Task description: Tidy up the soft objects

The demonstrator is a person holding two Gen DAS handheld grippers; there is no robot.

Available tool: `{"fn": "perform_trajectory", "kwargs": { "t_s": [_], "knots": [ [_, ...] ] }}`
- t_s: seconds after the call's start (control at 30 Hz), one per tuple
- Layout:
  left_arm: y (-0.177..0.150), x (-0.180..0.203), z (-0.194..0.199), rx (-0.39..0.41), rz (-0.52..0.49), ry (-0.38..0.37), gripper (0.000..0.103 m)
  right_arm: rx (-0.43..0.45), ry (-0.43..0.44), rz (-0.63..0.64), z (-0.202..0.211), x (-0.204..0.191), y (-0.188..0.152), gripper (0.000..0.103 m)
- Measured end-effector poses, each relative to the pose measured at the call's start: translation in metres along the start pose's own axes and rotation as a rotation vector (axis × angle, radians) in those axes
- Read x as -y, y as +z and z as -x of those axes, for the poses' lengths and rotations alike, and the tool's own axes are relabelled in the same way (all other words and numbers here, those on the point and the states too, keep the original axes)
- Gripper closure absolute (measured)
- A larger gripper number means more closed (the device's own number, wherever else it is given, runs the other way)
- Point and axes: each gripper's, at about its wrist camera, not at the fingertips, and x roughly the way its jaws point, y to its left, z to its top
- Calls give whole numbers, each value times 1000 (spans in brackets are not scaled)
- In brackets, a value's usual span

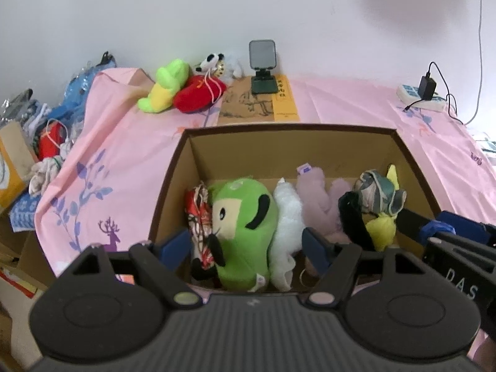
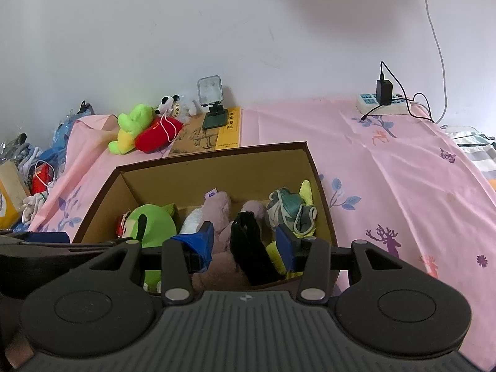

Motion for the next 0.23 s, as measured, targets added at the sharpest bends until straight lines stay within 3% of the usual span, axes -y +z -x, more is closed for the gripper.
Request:
{"fn": "perform_trajectory", "kwargs": {
  "t_s": [0.23],
  "knots": [
    [5, 0, -5, 8, 4, 20, 31, 2, -8, -2, -4, 3, 3, 75]
  ]
}}
